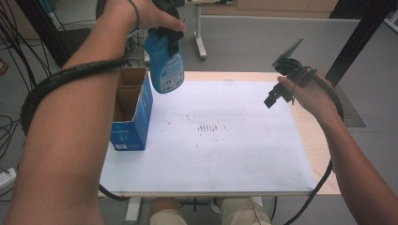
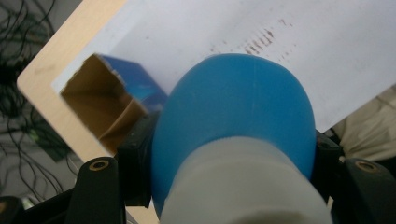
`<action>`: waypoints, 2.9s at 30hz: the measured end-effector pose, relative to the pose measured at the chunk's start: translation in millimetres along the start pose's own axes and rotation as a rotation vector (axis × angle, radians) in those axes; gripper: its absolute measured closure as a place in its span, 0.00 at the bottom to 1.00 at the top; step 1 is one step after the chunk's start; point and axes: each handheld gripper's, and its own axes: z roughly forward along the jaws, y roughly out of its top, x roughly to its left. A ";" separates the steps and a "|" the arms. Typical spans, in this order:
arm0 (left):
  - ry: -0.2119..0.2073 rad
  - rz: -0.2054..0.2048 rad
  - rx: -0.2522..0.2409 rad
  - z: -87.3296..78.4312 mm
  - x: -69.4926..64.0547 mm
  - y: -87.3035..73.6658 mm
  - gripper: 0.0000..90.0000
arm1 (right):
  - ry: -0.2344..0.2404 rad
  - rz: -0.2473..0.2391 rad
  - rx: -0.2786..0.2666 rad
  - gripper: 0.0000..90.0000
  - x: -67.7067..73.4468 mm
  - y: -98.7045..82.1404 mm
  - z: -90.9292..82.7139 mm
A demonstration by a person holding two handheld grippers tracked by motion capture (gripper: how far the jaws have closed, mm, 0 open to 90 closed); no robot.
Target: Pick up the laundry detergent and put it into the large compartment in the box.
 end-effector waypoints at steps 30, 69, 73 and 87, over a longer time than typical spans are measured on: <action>0.090 -0.768 -0.033 -34.4 100.4 -80.9 0.41 | -0.006 -0.061 0.008 0.09 13.3 4.6 2.7; 0.037 -0.806 0.026 44.1 127.1 -89.7 0.41 | -0.004 -0.056 0.012 0.09 12.9 6.0 4.5; 0.039 -0.792 0.036 53.1 126.8 -87.2 0.41 | -0.002 -0.058 0.011 0.09 13.2 6.2 6.0; 0.028 -0.773 0.060 83.0 126.2 -84.3 0.41 | 0.005 -0.058 0.012 0.09 14.0 6.4 9.5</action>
